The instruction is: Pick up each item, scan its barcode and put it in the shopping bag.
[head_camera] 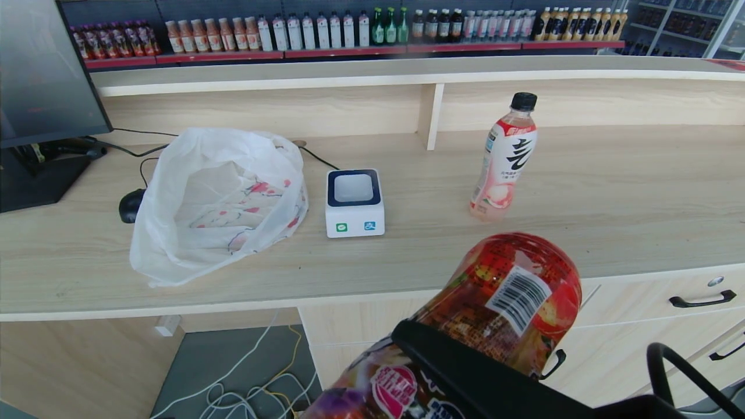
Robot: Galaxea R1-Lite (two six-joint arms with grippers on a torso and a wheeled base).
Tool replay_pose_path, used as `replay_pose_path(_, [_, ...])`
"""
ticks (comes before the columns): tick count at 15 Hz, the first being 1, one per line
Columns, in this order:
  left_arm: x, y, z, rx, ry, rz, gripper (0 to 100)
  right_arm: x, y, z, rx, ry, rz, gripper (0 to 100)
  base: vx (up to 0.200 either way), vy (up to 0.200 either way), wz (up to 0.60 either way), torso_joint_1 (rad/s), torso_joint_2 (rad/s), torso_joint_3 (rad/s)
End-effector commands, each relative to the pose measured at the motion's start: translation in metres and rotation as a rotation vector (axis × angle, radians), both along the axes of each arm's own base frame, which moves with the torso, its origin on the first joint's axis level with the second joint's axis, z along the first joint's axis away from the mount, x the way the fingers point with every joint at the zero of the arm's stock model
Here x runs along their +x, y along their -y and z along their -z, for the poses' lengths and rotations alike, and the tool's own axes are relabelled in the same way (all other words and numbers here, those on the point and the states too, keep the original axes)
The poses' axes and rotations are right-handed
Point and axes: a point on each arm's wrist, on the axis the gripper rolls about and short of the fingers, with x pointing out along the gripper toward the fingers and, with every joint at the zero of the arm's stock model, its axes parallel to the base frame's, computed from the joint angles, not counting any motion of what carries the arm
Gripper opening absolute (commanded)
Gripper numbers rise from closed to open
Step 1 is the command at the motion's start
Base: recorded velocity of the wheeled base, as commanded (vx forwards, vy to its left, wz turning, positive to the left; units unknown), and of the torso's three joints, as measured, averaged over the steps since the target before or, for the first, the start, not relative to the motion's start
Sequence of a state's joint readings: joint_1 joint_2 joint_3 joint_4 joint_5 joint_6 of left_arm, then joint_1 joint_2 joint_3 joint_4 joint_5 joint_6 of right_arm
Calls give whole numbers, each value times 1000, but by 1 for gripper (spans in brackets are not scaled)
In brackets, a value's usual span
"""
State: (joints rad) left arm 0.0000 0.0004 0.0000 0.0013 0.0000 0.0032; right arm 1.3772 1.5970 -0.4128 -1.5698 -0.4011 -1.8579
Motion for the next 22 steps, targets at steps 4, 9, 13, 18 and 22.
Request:
replay_pose_path(4, [0,0,0,0,-1,0,100,0,-10,1,-1,-2,-8,0,0,0,0,0,0,0])
replay_pose_path(9, [0,0,0,0,0,0,100,0,-9,2,0,-11,-11,0,0,0,0,0,0,0])
replay_pose_path(13, [0,0,0,0,0,0,100,0,-8,2,75,-114,-54,0,0,0,0,0,0,0])
replay_pose_path(18, [0,0,0,0,0,0,100,0,8,4,233,-349,-135,0,0,0,0,0,0,0])
replay_pose_path(22, [0,0,0,1,-1,0,100,-1,16,16,362,-585,-154,0,0,0,0,0,0,0])
